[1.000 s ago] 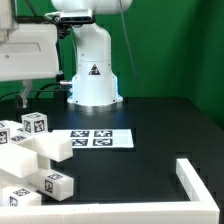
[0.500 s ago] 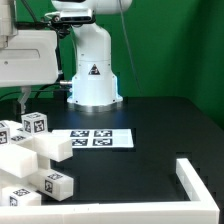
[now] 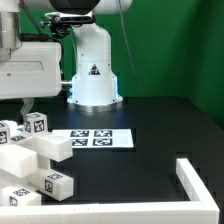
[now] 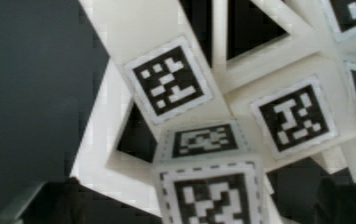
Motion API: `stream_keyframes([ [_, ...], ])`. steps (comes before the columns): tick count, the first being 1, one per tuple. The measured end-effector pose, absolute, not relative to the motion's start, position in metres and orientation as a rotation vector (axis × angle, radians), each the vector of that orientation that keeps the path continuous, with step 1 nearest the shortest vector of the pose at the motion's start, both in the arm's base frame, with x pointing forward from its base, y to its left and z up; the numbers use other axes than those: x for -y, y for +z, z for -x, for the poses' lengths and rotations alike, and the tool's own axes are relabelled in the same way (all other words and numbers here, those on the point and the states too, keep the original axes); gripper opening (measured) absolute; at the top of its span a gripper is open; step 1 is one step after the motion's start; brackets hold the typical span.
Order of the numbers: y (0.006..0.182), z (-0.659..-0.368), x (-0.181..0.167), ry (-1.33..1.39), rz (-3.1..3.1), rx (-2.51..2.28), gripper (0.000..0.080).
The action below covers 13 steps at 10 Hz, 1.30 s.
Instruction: Assemble chair
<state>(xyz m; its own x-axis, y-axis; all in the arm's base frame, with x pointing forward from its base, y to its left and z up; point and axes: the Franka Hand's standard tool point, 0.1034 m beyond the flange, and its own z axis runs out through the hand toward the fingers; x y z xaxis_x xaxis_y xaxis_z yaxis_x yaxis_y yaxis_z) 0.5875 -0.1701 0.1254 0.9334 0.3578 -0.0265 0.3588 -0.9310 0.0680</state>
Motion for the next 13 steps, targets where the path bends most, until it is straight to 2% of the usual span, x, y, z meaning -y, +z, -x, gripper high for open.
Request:
stream_keyframes([
  [4, 0.1201, -0.5845, 0.1697, -0.024, -3.016, -0.549, 0.0649],
  [5, 0.12, -0.5855, 0.1674, -0.022, -3.017, -0.548, 0.0612],
  [6, 0.1199, -0.5856, 0.167, -0.022, -3.017, -0.549, 0.0612],
  [7, 0.1198, -0.5852, 0.1679, -0.023, -3.018, -0.547, 0.0437],
  [8, 0.1198, -0.5851, 0.1681, -0.023, -3.018, -0.546, 0.0437],
  [9, 0.1198, -0.5851, 0.1683, -0.023, -3.018, -0.546, 0.0279],
  [13, 0.1198, -0.585, 0.1684, -0.021, -3.026, -0.495, 0.0279],
])
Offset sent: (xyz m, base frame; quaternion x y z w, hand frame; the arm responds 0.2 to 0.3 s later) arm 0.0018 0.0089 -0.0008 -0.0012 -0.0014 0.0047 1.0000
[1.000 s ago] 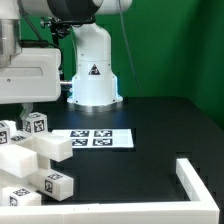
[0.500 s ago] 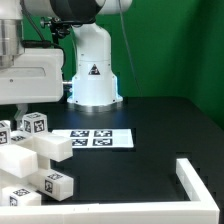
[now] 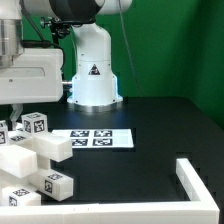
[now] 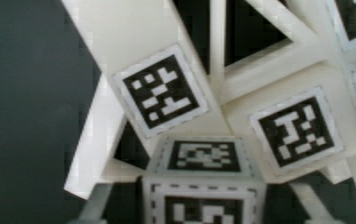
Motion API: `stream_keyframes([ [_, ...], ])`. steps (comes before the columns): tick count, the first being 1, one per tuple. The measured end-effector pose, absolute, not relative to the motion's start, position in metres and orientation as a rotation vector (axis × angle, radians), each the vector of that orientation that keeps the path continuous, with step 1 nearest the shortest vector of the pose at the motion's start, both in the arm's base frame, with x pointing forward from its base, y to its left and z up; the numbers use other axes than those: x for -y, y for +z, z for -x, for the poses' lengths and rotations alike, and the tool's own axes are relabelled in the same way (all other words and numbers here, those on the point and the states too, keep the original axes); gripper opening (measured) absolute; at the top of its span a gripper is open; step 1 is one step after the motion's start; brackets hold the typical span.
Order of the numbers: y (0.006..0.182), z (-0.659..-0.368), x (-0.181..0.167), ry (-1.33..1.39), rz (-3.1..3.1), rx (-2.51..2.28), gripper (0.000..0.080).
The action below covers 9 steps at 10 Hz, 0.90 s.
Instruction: Assemble chair
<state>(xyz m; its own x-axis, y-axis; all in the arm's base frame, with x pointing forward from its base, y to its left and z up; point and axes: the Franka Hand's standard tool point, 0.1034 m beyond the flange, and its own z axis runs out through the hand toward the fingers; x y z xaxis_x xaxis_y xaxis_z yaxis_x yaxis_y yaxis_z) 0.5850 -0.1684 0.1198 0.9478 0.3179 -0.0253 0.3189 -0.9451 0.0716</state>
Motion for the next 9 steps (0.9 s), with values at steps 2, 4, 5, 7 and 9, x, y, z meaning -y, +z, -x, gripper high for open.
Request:
stream_keyframes([
  [2, 0.119, -0.587, 0.168, 0.009, -3.058, -0.049, 0.0281],
  [4, 0.119, -0.589, 0.168, 0.04, -3.031, 0.378, 0.0281],
  [5, 0.119, -0.59, 0.168, 0.049, -2.995, 0.609, 0.0281],
  [7, 0.119, -0.598, 0.169, 0.079, -2.858, 1.069, 0.0281],
  [9, 0.119, -0.605, 0.163, 0.103, -2.693, 1.439, 0.0281],
])
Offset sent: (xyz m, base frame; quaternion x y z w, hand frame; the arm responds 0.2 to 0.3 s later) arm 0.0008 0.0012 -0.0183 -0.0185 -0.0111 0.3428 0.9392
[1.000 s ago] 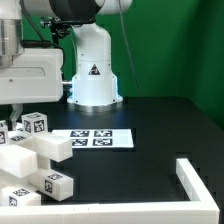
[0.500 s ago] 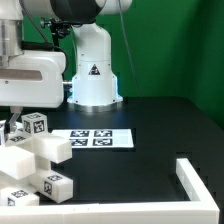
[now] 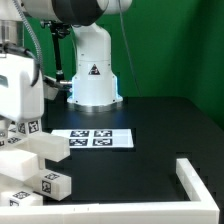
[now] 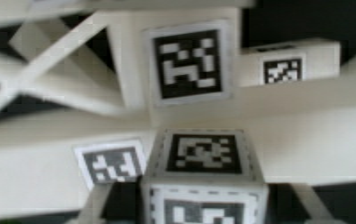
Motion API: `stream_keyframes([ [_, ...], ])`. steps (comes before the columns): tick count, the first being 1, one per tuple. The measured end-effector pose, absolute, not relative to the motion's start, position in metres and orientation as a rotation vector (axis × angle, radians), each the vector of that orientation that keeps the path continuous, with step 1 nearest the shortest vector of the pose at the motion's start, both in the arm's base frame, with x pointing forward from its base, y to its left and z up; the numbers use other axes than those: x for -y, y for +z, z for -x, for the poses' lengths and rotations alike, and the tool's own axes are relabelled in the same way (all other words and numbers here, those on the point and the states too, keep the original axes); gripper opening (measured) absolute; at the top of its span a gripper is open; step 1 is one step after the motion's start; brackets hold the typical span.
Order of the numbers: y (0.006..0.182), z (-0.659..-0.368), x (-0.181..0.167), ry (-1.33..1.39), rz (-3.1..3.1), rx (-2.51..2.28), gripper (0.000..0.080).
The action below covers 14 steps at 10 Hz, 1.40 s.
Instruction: Assemble chair
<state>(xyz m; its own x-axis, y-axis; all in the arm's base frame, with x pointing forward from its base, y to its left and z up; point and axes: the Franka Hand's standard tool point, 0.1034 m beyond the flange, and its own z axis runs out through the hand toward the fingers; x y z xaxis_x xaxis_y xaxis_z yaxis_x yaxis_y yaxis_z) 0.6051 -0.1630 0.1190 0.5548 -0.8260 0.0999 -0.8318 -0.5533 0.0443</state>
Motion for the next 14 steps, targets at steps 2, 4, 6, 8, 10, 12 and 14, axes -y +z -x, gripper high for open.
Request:
stream_keyframes([
  [2, 0.119, -0.608, 0.157, 0.12, -2.578, 1.649, 0.0281],
  [4, 0.119, -0.608, 0.157, 0.121, -2.551, 1.695, 0.0322],
  [6, 0.119, -0.608, 0.157, 0.118, -2.592, 1.626, 0.0614],
  [8, 0.127, -0.608, 0.159, 0.114, -2.737, 1.376, 0.0639],
  [10, 0.13, -0.61, 0.158, 0.112, -2.852, 1.109, 0.0646],
  [12, 0.129, -0.61, 0.159, 0.103, -2.911, 0.922, 0.0649],
  [14, 0.131, -0.611, 0.154, 0.094, -2.988, 0.615, 0.0649],
])
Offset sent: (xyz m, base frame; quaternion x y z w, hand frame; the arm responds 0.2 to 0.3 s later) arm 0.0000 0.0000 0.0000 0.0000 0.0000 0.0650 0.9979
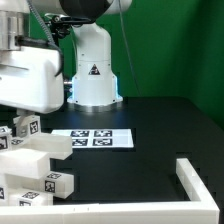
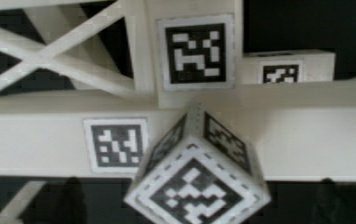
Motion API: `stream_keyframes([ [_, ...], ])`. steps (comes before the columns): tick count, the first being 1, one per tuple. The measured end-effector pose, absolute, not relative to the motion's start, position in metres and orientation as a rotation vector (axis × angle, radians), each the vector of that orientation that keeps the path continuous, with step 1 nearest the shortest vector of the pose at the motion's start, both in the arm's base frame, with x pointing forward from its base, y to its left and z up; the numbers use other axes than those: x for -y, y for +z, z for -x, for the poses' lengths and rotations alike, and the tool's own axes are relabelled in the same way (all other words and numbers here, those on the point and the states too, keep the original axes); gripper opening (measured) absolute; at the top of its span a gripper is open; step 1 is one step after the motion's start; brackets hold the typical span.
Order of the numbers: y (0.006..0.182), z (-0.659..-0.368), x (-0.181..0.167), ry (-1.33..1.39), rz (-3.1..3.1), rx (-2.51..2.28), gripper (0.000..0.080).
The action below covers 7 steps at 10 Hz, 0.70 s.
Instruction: Assemble chair
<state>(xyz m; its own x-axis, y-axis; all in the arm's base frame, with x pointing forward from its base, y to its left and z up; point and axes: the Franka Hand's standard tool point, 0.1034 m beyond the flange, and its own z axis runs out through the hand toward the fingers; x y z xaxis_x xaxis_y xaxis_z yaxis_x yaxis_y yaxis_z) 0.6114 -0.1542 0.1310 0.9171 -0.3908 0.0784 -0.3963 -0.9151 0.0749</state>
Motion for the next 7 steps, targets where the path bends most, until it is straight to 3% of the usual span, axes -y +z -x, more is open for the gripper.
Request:
stream_keyframes([
  [3, 0.1463, -0.615, 0.1492, 0.111, -3.056, 0.086, 0.0649],
  [7, 0.1467, -0.6106, 0.1498, 0.058, -3.075, -0.003, 0.0649],
])
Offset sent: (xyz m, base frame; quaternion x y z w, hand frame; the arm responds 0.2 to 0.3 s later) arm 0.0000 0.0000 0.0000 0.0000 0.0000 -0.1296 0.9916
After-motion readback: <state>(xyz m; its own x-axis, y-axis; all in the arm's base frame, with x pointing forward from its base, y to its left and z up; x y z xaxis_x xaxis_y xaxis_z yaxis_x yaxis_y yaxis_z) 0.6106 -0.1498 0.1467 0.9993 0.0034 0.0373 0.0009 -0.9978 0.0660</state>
